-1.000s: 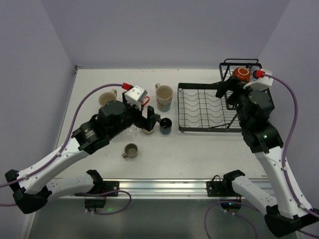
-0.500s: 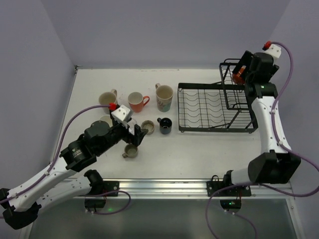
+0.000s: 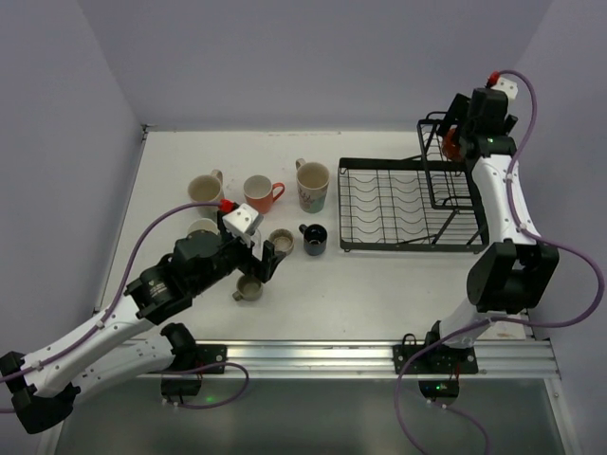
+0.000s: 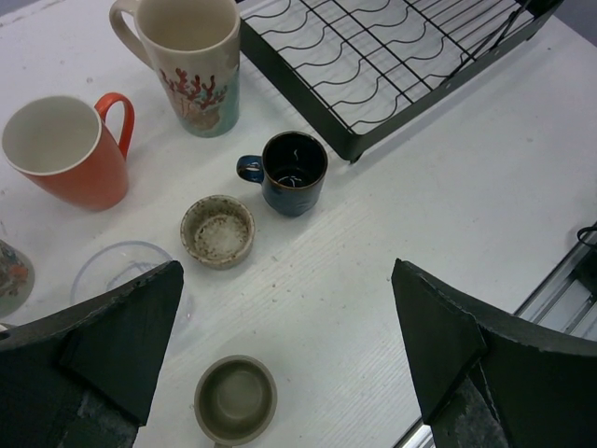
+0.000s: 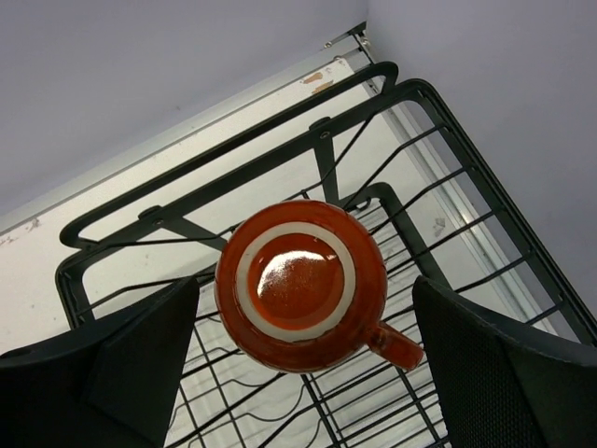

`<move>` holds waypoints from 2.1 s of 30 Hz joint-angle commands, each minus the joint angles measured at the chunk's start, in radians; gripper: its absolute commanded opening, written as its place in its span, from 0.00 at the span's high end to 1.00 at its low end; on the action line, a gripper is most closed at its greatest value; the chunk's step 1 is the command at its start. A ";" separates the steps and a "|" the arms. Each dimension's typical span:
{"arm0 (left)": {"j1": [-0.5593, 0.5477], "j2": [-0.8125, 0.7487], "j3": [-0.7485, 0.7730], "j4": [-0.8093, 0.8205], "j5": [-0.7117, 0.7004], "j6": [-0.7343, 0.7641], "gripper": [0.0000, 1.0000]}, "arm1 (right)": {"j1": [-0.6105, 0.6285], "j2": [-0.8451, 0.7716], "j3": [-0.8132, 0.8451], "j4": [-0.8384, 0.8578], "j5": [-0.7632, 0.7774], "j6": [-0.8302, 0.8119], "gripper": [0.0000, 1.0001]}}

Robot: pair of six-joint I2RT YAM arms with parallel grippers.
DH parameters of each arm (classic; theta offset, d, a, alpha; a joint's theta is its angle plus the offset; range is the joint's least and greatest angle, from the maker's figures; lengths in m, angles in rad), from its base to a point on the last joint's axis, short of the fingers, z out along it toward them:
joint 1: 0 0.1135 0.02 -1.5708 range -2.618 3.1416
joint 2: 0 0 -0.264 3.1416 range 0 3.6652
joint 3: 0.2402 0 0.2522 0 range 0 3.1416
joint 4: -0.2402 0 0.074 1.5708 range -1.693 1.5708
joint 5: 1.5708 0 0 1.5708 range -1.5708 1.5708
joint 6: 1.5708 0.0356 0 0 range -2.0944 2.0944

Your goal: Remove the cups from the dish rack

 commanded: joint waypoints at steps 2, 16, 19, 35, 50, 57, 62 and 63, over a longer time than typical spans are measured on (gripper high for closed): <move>0.006 -0.002 -0.002 0.057 -0.004 0.019 0.02 | -0.003 0.039 0.064 -0.008 -0.020 -0.015 0.01; 0.026 0.013 0.000 0.059 -0.004 0.019 0.02 | -0.003 0.113 0.084 -0.034 -0.039 -0.024 0.07; 0.029 0.015 0.000 0.059 -0.004 0.021 0.02 | -0.003 0.093 0.074 -0.015 -0.028 -0.026 0.18; 0.038 0.056 0.012 0.062 0.022 0.022 0.05 | 0.009 -0.118 -0.025 0.179 -0.068 0.005 0.60; 0.038 0.085 0.047 0.244 0.276 -0.149 0.13 | 0.224 -0.604 -0.545 0.467 -0.489 0.423 0.63; 0.038 0.122 -0.068 0.583 0.363 -0.373 0.14 | 0.451 -0.732 -0.819 0.783 -0.723 0.661 0.62; 0.037 0.177 -0.143 0.785 0.385 -0.517 0.16 | 0.545 -0.798 -0.987 1.000 -0.755 0.793 0.62; 0.037 0.185 -0.152 0.812 0.392 -0.538 0.17 | 0.551 -0.815 -1.003 1.012 -0.751 0.803 0.62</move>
